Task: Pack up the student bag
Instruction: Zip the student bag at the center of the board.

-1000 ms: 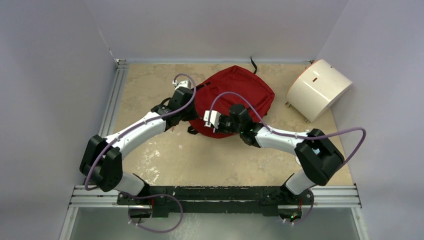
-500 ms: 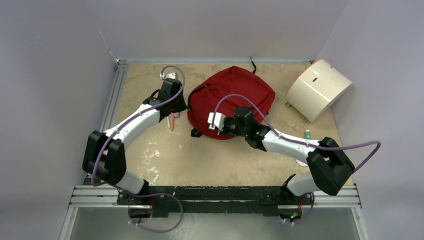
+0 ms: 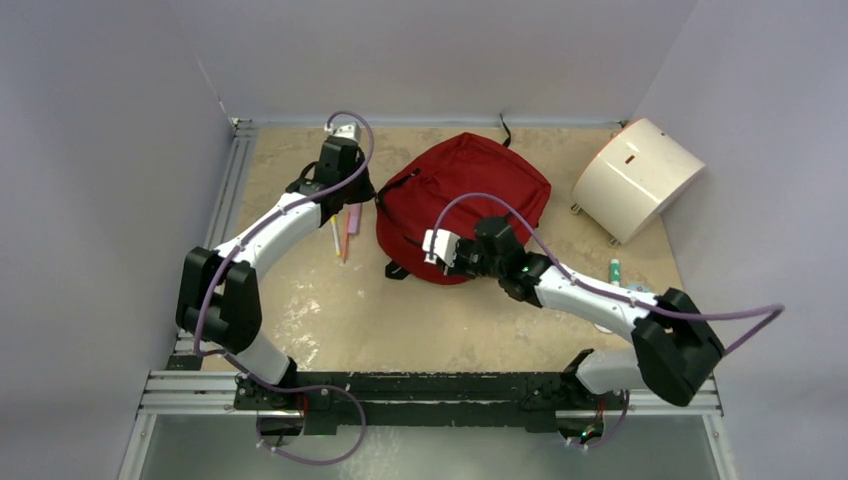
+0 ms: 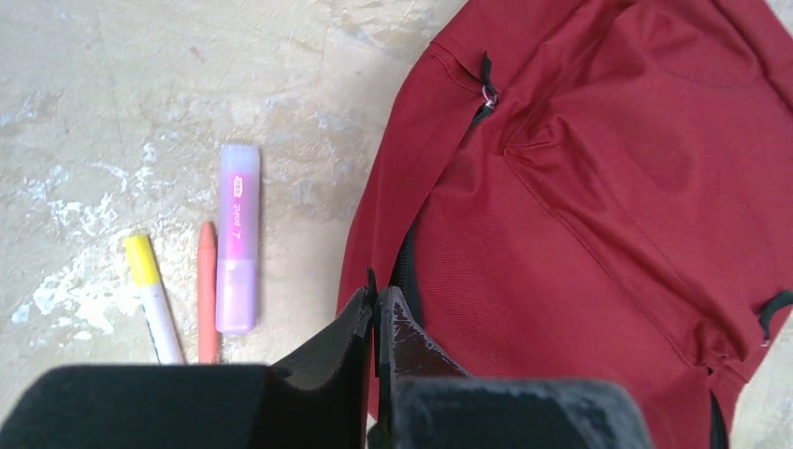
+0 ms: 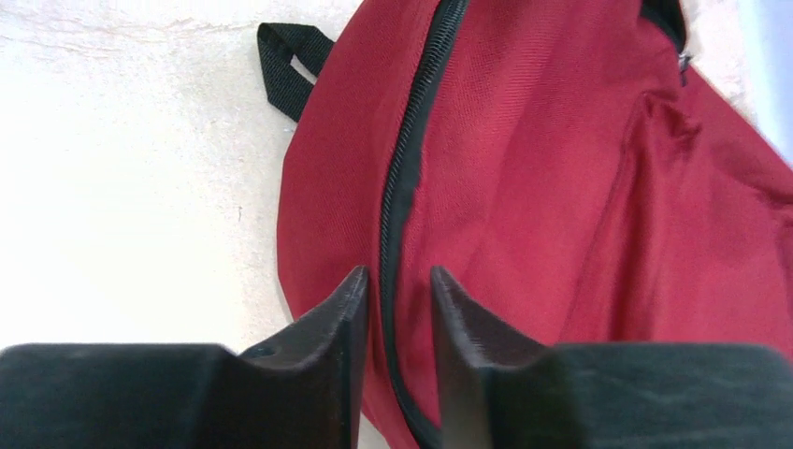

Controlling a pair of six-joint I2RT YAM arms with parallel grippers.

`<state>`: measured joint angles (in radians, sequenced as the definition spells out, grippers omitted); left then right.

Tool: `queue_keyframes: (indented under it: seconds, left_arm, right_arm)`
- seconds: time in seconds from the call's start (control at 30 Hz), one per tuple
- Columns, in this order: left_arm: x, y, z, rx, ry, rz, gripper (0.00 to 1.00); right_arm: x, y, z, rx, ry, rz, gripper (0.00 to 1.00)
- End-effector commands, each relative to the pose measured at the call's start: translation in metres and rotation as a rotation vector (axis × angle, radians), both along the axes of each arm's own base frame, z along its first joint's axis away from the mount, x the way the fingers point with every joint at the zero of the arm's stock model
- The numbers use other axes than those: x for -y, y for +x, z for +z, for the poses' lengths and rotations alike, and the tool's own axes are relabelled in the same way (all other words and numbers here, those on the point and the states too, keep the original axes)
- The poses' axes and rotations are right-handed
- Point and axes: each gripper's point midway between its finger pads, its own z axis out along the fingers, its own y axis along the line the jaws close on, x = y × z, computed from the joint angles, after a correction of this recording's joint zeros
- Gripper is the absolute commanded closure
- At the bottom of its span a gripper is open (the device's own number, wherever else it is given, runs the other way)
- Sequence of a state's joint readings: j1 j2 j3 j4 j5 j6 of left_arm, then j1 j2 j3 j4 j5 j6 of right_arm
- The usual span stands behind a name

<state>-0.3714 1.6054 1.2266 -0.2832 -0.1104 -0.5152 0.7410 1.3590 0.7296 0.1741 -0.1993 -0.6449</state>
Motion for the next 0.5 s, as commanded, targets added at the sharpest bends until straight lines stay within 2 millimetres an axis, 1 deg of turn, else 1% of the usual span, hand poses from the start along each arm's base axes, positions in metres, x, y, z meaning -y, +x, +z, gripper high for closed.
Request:
queue_keyframes:
  seconds: [0.0, 0.07, 0.13, 0.2, 0.27, 0.37, 0.43, 0.47]
  left_arm:
    - [0.004, 0.018, 0.049, 0.163, -0.072, -0.045, 1.0]
    - [0.008, 0.011, 0.046, 0.147, -0.089, -0.065, 1.0]
    - [0.011, 0.004, 0.043, 0.135, -0.104, -0.088, 1.0]
    - [0.014, -0.002, 0.041, 0.123, -0.114, -0.106, 1.0]
    - [0.013, -0.007, 0.041, 0.116, -0.12, -0.109, 1.0]
    - [0.014, -0.012, 0.044, 0.116, -0.13, -0.117, 1.0]
    - [0.016, -0.014, 0.046, 0.113, -0.138, -0.129, 1.0]
    - [0.017, -0.016, 0.047, 0.112, -0.141, -0.134, 1.0]
  right_arm:
    - [-0.003, -0.008, 0.046, 0.034, 0.14, -0.001, 0.62]
    - [-0.012, -0.01, 0.074, 0.054, 0.246, 0.005, 0.56]
    - [-0.022, -0.006, 0.102, 0.061, 0.376, -0.015, 0.51]
    - [-0.033, -0.009, 0.117, 0.006, 0.49, -0.021, 0.47]
    - [-0.041, -0.005, 0.129, -0.069, 0.599, -0.073, 0.44]
    - [-0.053, 0.003, 0.14, -0.181, 0.742, -0.143, 0.4]
    - [-0.056, 0.016, 0.142, -0.236, 0.818, -0.226, 0.37]
    - [-0.057, 0.025, 0.142, -0.264, 0.856, -0.285, 0.33]
